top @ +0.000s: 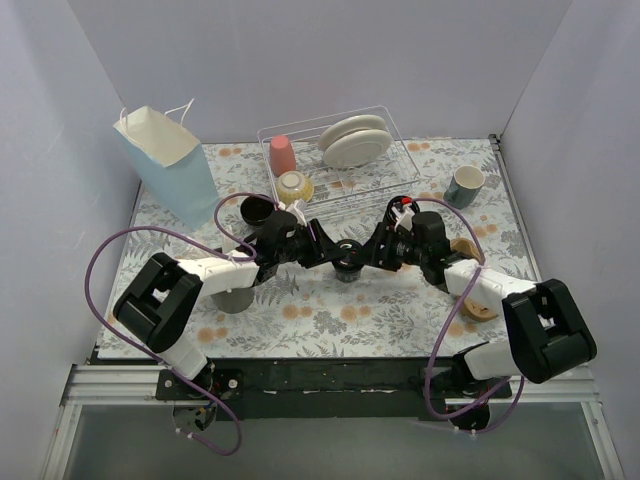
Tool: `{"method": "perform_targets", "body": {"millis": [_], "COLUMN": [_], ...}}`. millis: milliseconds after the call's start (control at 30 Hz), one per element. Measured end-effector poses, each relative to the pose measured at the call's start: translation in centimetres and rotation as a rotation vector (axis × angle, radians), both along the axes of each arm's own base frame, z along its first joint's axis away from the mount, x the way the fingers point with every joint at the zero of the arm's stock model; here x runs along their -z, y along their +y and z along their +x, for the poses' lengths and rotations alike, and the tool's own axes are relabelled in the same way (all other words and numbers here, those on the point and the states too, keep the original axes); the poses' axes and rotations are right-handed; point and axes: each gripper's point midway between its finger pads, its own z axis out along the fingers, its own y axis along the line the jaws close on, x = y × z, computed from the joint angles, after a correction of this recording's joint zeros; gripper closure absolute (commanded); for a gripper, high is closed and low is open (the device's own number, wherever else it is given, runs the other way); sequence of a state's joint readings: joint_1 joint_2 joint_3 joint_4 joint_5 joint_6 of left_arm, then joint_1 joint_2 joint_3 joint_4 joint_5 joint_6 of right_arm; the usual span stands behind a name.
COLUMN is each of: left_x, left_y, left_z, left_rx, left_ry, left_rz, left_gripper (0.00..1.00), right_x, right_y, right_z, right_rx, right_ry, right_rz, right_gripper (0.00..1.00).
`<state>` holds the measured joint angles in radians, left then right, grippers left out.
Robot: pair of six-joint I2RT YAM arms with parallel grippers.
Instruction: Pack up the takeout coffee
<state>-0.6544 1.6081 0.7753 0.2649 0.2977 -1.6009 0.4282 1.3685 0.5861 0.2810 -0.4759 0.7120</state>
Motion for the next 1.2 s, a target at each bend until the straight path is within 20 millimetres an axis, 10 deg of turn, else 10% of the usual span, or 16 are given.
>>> {"method": "perform_targets", "body": {"millis": [833, 1200], "left_x": [-0.2, -0.2], "left_y": [0.1, 0.0], "left_z": [0.6, 0.6], "left_rx": [-0.041, -0.039], "left_ry": [0.007, 0.008], "left_rz": [0.024, 0.025], "left_gripper": [0.59, 0.57], "right_x": [0.0, 0.1], "right_y": [0.7, 0.5], "right_z": [1.4, 2.0], "right_rx": [0.017, 0.066], "right_ry": [0.033, 0.049], "right_rz": [0.017, 0.013], "right_gripper": [0.28, 0.54]}}
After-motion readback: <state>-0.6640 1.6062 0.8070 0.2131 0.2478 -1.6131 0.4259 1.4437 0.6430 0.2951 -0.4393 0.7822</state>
